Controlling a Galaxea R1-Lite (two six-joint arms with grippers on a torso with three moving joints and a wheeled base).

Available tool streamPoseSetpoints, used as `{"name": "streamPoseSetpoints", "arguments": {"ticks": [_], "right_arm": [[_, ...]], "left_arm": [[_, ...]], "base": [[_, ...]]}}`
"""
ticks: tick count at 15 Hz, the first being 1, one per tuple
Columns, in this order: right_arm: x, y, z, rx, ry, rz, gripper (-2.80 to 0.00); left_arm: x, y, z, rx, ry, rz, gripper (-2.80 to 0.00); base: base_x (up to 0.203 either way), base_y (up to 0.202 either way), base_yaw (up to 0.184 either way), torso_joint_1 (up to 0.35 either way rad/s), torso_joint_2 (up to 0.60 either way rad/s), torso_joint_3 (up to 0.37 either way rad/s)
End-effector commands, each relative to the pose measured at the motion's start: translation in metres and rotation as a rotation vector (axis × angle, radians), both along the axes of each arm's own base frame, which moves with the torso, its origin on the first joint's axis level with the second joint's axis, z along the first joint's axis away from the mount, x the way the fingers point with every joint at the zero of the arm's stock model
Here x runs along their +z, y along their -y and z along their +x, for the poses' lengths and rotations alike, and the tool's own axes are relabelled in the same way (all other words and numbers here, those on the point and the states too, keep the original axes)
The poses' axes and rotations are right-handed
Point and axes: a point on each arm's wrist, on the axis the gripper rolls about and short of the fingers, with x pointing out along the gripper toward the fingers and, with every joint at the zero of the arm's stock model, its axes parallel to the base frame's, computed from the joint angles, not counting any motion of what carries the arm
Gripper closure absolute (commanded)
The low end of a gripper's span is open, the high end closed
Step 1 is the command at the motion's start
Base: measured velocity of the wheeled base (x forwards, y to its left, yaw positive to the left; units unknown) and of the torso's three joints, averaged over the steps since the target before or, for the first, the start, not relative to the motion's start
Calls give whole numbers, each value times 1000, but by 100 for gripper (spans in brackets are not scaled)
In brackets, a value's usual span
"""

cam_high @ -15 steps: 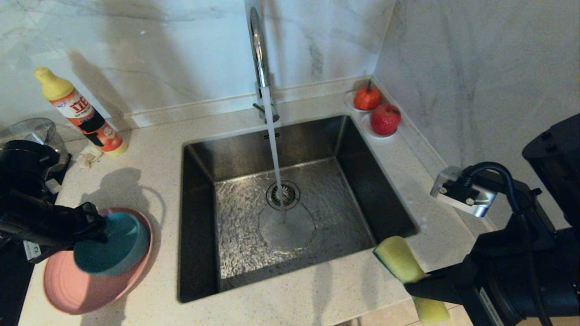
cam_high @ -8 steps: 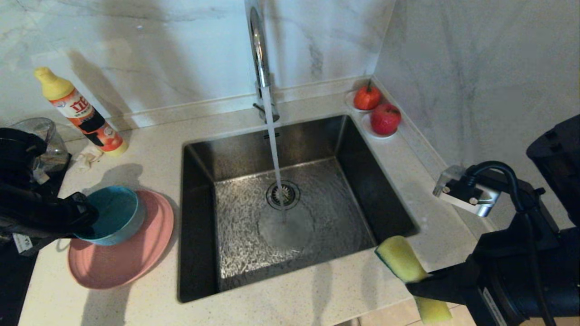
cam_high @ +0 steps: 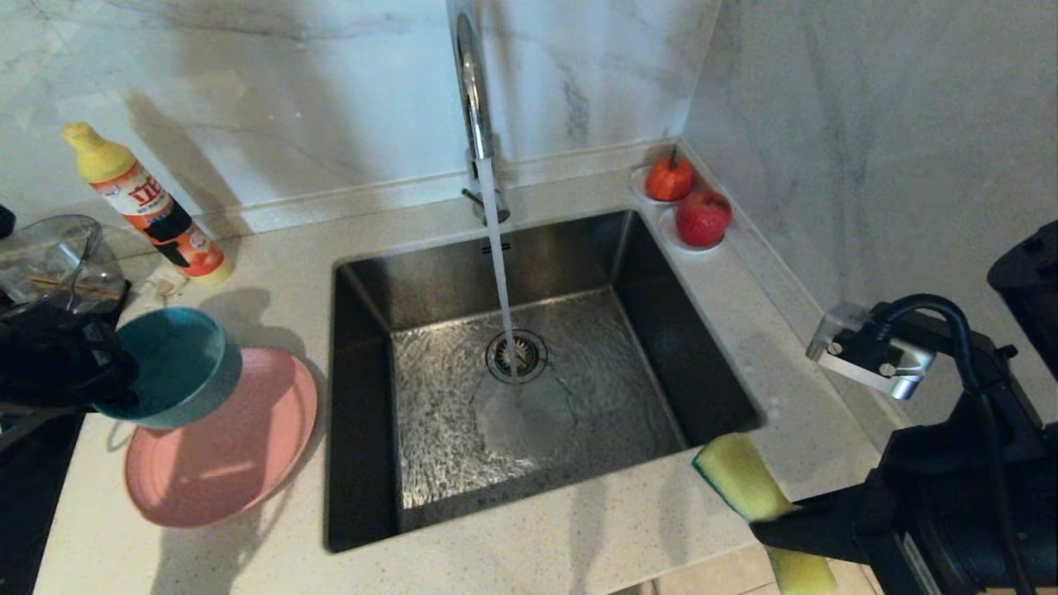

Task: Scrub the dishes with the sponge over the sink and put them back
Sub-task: Pick up a bowl and the sponge, then wash the bowl

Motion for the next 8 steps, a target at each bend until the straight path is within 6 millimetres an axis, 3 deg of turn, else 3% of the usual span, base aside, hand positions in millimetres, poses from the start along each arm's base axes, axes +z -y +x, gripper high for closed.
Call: {"name": "streamPoseSetpoints", "arguments": {"ticks": [1,4,8], "right_arm": [[-2,1,-1,1,-8,-4,0],[-2,0,0,-2,-6,1,0],[-2,1,0,-7,-4,3,0]], "left_arm": [[39,8,-15,-16,113,35,0],[63,31,-8,-103,168,80,0],[58,85,38,-219,126,170,0]], "base": [[0,0,0,0,0,0],[0,0,0,0,0,0],[0,0,0,0,0,0]]}}
